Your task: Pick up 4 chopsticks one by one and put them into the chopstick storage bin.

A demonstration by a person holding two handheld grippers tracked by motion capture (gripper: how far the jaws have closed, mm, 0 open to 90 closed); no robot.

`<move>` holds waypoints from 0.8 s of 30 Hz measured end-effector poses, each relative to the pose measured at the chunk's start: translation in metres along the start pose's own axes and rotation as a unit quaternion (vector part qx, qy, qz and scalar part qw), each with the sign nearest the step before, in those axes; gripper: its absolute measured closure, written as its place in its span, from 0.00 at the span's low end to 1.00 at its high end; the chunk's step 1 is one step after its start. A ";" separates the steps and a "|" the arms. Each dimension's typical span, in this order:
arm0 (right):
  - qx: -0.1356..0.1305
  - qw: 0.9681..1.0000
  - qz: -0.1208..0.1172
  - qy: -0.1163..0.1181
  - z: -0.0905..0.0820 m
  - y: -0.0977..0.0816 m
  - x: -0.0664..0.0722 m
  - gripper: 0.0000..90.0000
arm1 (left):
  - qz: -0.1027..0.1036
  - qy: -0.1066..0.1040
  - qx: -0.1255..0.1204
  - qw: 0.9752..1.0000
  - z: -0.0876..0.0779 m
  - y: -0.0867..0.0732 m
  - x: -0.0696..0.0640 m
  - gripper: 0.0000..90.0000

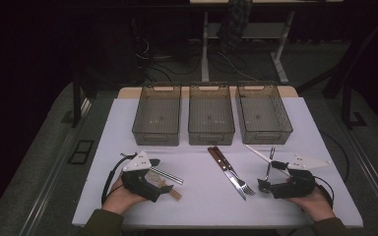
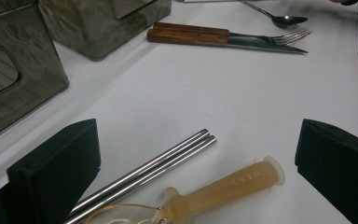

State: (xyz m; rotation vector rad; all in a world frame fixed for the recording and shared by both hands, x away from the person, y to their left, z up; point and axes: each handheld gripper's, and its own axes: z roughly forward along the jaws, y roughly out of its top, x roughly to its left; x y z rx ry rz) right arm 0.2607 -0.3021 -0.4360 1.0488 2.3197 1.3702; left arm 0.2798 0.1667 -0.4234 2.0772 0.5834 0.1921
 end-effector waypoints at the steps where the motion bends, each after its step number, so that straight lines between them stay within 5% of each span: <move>1: 0.000 1.000 0.000 0.000 0.000 0.000 0.000 0.13 | 0.000 0.000 0.000 1.000 0.000 0.000 0.000 0.00; 15: -0.010 1.000 0.006 0.004 -0.002 0.001 -0.002 0.13 | 0.001 0.020 0.006 1.000 -0.007 0.001 0.009 0.03; 24: -0.008 1.000 0.009 0.002 -0.002 0.001 -0.002 0.13 | -0.011 0.037 0.011 0.999 -0.015 -0.001 0.027 0.27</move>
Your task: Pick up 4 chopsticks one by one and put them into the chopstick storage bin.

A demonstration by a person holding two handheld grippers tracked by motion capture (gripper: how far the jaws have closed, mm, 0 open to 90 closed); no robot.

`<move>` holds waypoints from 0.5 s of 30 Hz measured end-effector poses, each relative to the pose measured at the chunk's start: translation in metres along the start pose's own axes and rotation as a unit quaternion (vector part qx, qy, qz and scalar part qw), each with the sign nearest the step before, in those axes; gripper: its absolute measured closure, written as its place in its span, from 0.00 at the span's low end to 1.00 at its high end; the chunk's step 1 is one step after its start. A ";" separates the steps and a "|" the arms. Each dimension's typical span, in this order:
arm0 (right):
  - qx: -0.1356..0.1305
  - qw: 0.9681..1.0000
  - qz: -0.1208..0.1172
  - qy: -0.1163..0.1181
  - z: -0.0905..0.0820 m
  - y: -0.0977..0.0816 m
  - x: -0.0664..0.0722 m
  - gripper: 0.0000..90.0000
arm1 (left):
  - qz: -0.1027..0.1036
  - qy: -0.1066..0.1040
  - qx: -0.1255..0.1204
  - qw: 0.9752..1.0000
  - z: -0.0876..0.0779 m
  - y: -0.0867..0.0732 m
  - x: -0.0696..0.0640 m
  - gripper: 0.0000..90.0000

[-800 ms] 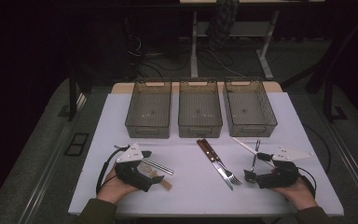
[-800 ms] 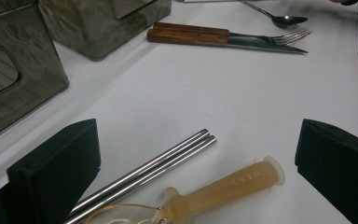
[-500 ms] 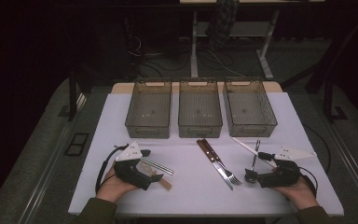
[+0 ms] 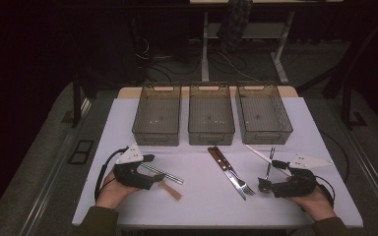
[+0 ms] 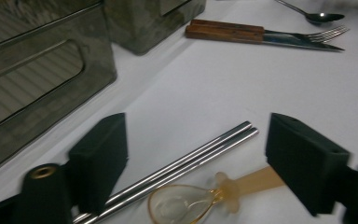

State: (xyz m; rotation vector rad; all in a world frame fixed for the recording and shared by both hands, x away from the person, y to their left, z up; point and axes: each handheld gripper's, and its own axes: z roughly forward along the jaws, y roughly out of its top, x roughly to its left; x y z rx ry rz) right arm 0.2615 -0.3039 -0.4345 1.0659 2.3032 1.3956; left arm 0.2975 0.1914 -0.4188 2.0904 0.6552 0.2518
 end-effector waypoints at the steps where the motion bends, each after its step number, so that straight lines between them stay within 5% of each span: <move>1: 0.000 1.000 0.001 -0.001 0.000 0.000 0.000 0.13 | -0.001 -0.001 0.002 1.000 -0.001 0.000 0.001 0.30; 7: 0.001 1.000 0.002 -0.002 0.000 0.000 0.000 0.13 | 0.010 -0.018 0.015 1.000 0.004 0.002 0.000 0.48; 10: 0.000 1.000 0.002 -0.004 0.000 -0.001 0.000 0.13 | 0.013 -0.035 0.022 0.999 0.008 0.004 -0.003 0.67; 15: 0.001 1.000 0.003 -0.005 0.000 -0.001 -0.001 0.13 | 0.017 -0.066 0.038 0.997 0.017 0.006 -0.008 0.85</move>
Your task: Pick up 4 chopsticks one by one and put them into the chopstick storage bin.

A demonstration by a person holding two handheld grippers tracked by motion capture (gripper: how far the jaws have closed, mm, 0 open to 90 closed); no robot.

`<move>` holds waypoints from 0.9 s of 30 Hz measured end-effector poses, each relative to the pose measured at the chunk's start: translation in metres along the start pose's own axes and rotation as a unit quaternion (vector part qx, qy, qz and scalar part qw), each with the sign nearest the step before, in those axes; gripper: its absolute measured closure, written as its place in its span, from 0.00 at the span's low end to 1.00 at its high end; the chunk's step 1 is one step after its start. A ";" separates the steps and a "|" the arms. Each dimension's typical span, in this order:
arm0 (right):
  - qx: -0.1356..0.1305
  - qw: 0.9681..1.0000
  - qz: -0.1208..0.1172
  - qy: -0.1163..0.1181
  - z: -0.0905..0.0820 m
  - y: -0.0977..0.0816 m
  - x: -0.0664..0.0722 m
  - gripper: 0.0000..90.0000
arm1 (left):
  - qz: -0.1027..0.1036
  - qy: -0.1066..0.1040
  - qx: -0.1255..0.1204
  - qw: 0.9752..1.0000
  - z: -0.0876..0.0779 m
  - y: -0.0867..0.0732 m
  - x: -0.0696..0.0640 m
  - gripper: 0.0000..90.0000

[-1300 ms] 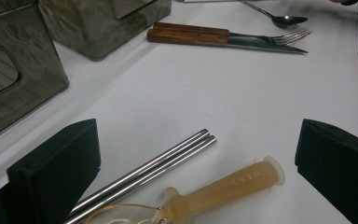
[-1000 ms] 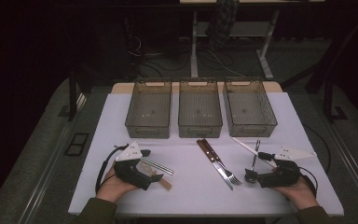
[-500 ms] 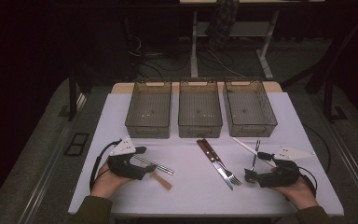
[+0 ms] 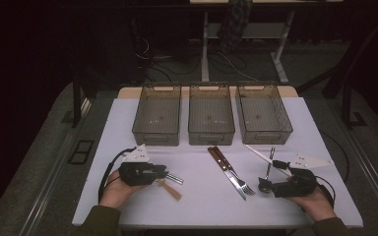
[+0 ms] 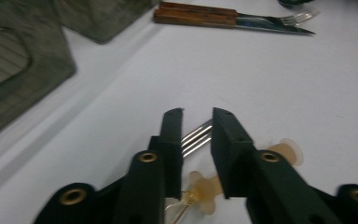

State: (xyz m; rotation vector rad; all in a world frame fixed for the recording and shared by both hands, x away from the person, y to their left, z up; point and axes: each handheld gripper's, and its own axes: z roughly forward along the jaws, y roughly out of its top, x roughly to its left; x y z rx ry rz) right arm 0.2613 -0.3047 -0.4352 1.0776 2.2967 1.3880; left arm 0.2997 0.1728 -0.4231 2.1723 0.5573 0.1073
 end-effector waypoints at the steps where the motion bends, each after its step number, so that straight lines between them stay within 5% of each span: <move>1: 0.000 1.000 0.000 0.000 0.000 0.000 0.000 0.13 | 0.003 -0.005 0.004 1.000 0.003 0.000 -0.001 0.89; 4: 0.001 1.000 0.000 -0.001 0.000 0.000 0.000 0.13 | 0.009 -0.021 0.016 1.000 0.011 0.003 -0.005 0.98; 8: 0.002 1.000 0.000 -0.002 0.000 0.000 0.000 0.13 | 0.019 -0.031 0.034 0.999 0.023 0.005 -0.012 0.99; 27: 0.000 1.000 0.000 -0.005 -0.001 -0.001 -0.001 0.13 | 0.040 -0.030 0.083 0.995 0.050 0.011 -0.022 0.99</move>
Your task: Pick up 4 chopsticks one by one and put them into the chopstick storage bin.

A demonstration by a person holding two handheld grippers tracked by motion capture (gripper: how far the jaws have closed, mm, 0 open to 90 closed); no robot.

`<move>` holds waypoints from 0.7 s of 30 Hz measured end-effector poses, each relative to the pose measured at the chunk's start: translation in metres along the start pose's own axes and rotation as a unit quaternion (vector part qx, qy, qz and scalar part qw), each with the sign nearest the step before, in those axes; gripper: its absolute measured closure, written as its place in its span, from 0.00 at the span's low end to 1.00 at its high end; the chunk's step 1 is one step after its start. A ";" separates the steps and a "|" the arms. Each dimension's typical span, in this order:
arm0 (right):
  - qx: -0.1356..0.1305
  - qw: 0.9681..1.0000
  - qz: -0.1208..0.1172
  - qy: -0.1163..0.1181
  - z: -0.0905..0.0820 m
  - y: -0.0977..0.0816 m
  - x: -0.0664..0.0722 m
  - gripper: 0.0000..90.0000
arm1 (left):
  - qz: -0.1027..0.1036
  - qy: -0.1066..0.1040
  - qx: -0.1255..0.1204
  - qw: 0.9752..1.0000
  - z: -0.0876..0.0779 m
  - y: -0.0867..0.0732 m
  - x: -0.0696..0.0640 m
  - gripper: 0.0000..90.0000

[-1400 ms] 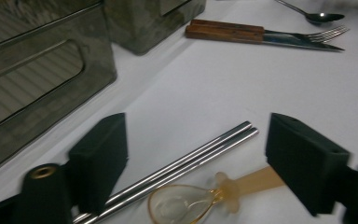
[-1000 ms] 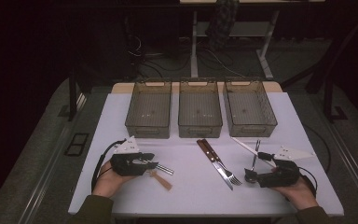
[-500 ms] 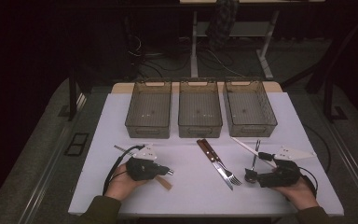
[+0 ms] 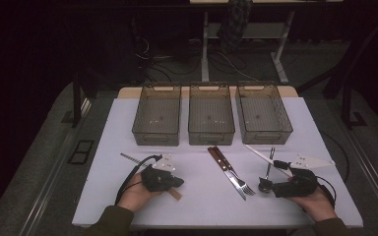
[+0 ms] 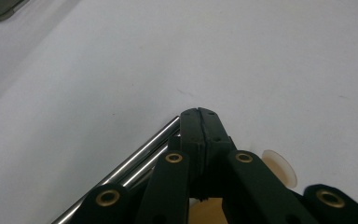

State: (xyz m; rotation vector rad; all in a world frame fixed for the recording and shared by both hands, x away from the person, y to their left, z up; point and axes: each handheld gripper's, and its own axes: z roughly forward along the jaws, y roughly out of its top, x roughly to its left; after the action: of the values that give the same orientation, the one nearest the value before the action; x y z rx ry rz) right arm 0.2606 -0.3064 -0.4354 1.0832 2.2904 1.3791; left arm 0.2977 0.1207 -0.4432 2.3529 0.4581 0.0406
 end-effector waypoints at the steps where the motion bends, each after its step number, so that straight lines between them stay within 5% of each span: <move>1: 0.000 1.000 0.001 0.000 0.000 0.000 0.000 0.13 | 0.000 0.000 0.000 1.000 0.000 0.000 0.000 0.99; 21: 0.001 1.000 0.000 -0.001 0.000 0.000 0.000 0.13 | 0.000 0.013 0.004 1.000 0.004 0.005 0.005 0.99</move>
State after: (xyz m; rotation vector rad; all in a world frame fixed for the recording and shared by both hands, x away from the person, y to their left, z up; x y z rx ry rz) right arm 0.2604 -0.3066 -0.4353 1.0837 2.2920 1.3750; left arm 0.3046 0.1166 -0.4435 2.3619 0.4719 0.0688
